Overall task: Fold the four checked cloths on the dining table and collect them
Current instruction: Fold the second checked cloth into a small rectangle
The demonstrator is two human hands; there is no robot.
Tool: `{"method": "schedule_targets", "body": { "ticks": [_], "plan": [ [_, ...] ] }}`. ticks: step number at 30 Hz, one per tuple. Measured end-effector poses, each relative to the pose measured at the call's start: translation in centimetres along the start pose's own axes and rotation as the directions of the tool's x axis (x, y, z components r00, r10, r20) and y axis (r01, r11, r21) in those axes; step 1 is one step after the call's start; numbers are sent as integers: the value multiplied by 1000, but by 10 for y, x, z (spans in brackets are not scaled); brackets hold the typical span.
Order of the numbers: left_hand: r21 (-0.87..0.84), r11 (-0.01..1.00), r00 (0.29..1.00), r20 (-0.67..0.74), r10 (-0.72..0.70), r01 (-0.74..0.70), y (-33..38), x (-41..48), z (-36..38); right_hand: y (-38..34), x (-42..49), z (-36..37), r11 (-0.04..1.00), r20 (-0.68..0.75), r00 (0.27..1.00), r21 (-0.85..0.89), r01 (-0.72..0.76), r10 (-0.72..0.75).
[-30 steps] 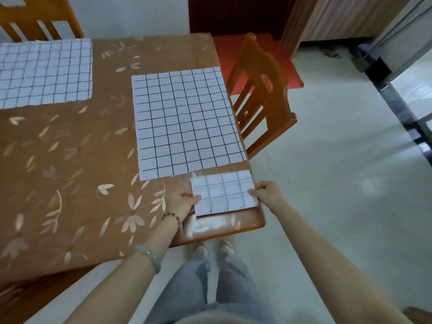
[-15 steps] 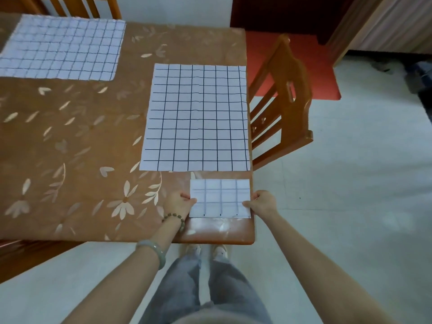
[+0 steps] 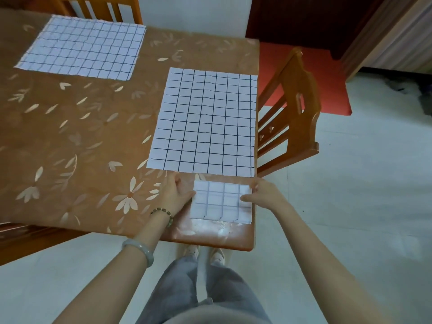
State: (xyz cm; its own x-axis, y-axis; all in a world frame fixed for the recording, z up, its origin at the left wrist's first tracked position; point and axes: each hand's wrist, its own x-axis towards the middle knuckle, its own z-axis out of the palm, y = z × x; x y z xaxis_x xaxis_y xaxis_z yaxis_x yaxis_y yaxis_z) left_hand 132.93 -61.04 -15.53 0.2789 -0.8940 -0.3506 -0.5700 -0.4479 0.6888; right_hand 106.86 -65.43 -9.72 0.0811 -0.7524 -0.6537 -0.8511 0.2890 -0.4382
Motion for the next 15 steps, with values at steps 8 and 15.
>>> {"method": "schedule_targets", "body": {
  "ticks": [8, 15],
  "plan": [
    [-251, 950, 954, -277, 115, -187, 29, -37, -122, -146, -63, -47, 797, -38, 798, 39, 603, -601],
    [-381, 838, 813, -569, 120, -391, 22, -146, -224, -259, -121, 7, 432, 38, 453, 380, 818, -891]
  ]
}}
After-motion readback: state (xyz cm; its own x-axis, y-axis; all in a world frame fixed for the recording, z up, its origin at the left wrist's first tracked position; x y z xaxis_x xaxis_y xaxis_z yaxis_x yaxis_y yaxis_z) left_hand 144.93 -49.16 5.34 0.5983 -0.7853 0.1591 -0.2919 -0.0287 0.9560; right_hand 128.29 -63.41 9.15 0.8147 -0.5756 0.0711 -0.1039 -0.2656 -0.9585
